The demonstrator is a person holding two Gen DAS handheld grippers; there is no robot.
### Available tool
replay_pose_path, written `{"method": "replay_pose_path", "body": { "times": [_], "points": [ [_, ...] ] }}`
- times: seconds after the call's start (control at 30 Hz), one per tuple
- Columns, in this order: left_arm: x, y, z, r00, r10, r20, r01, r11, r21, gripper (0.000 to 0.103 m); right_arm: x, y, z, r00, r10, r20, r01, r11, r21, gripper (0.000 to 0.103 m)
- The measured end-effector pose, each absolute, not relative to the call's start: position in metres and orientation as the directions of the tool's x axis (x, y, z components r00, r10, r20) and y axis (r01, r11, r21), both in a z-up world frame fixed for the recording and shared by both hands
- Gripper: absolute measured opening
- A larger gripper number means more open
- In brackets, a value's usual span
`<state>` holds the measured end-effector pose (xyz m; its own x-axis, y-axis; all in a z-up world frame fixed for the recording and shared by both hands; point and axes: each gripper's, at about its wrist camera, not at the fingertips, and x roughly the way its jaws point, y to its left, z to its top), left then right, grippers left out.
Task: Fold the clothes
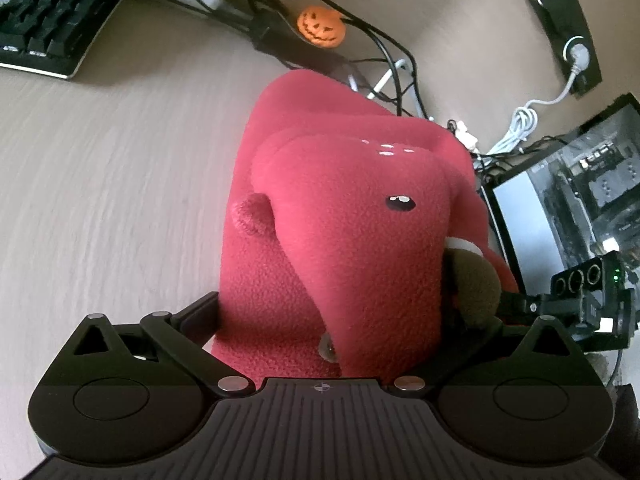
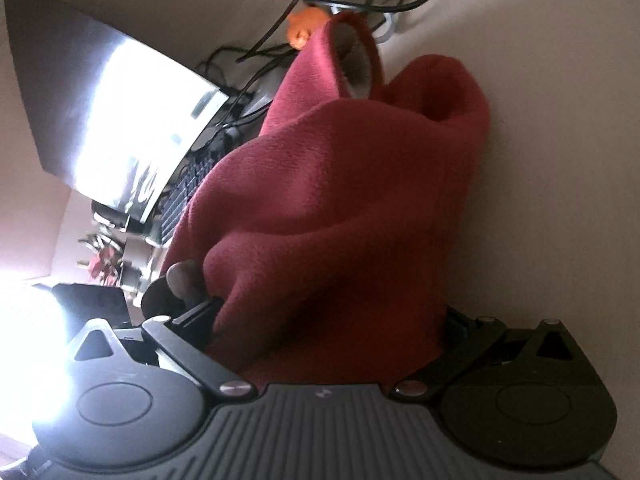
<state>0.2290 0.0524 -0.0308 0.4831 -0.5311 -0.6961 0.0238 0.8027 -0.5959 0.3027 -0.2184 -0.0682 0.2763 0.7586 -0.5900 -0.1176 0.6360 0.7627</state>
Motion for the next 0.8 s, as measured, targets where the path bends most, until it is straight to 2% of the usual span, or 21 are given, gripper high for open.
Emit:
{"method": "replay_pose_path", "body": {
  "times": [0.27, 0.53, 0.7, 0.8],
  "points": [
    [0.223, 0.05, -0.031, 0.492, -0.518, -0.7, -0.028, 0.794, -0.607, 0.103, 0.32, -0.209, -0.071, 0.184, 0.807, -0.561, -0.161, 0.588, 0.793, 0.103],
    [0.188, 0.065, -0.018, 0.591, -0.551, -0.589, -0.019, 0.72, -0.694, 0.103, 0.324, -0.144, -0.038, 0.143, 0.864, -0.482, -0.309, 0.502, 0.808, 0.103],
    [0.16, 0.109, 0.005, 0.688, -0.507, -0.519, -0.028, 0.697, -0.717, 0.103, 0.326, -0.099, -0.014, 0.114, 0.897, -0.426, -0.407, 0.434, 0.804, 0.103],
    [0.145, 0.152, 0.023, 0.758, -0.434, -0.486, -0.048, 0.707, -0.706, 0.103, 0.337, -0.048, -0.005, 0.13, 0.895, -0.426, -0.466, 0.434, 0.771, 0.103]
  ]
}}
